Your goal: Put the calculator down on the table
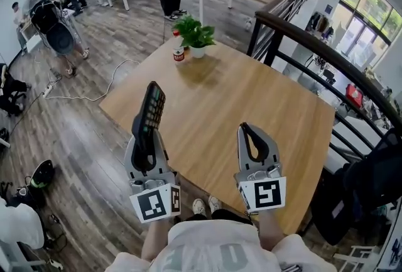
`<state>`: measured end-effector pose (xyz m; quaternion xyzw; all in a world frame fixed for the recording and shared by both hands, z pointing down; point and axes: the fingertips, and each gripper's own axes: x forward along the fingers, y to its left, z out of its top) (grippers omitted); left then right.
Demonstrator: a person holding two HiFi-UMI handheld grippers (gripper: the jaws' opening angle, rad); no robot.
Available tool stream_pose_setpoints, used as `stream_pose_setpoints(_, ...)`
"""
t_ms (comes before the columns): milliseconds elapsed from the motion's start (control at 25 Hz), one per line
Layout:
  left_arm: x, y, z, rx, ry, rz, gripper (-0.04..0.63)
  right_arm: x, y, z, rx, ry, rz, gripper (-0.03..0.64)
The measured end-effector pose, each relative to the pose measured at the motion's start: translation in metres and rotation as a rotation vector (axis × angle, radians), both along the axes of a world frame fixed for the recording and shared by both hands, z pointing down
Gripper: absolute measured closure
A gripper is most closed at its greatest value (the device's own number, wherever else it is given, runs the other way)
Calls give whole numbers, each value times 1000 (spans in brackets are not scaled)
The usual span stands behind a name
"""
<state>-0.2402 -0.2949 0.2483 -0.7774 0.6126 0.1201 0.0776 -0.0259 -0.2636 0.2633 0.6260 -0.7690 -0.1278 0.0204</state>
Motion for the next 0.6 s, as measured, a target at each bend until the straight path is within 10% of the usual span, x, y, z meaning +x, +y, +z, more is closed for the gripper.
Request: stream_pose_setpoints(600, 63, -15, 8, -18, -16, 98, 474, 46, -8, 10, -20, -65, 79, 594)
